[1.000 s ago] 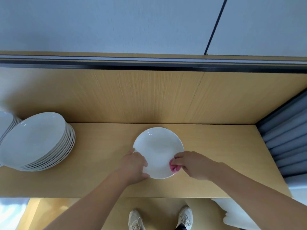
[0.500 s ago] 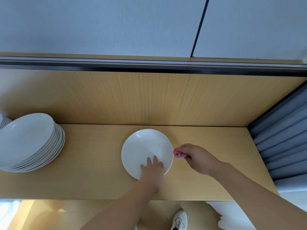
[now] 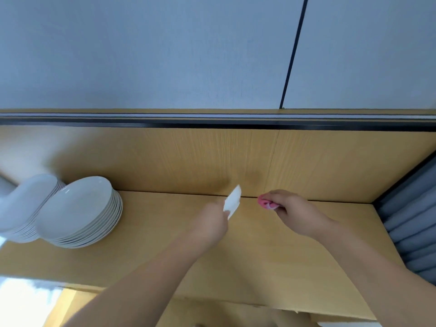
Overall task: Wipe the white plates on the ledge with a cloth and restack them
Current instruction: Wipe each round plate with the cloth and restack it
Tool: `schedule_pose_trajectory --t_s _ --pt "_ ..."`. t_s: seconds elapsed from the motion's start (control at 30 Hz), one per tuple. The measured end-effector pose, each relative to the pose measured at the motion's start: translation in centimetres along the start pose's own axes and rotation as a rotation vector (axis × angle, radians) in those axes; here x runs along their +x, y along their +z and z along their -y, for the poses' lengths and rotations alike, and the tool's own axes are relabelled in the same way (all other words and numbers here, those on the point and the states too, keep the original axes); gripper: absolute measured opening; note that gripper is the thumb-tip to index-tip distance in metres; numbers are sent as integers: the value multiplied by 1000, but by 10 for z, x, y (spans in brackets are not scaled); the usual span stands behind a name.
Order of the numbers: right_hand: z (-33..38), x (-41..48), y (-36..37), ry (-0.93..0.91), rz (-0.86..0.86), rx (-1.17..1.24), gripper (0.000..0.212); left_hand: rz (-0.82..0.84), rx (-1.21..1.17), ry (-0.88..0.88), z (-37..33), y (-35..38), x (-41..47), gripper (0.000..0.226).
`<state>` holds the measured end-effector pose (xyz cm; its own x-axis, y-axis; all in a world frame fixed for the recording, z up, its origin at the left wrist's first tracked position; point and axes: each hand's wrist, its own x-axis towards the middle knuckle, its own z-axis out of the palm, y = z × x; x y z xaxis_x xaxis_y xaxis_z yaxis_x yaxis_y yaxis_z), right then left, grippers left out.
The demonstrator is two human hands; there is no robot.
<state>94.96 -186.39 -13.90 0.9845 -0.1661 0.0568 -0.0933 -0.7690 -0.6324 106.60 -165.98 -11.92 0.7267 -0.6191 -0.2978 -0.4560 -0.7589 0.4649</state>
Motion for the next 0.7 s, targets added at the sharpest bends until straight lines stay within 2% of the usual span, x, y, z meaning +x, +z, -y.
schedule_pose_trajectory --t_s 0.17,0.43,0.6,0.7 --pt "13 20 -13 -39 -41 -5 45 -76 -394 -99 4 -21 0 24" --pt "28 38 9 -74 51 -26 48 -15 -647 -144 37 -16 -13 23" --pt "46 61 30 -108 136 -40 47 -59 -519 -105 60 -34 -13 26" --pt "60 84 48 -172 178 -44 46 32 -394 -86 75 -42 -14 55"
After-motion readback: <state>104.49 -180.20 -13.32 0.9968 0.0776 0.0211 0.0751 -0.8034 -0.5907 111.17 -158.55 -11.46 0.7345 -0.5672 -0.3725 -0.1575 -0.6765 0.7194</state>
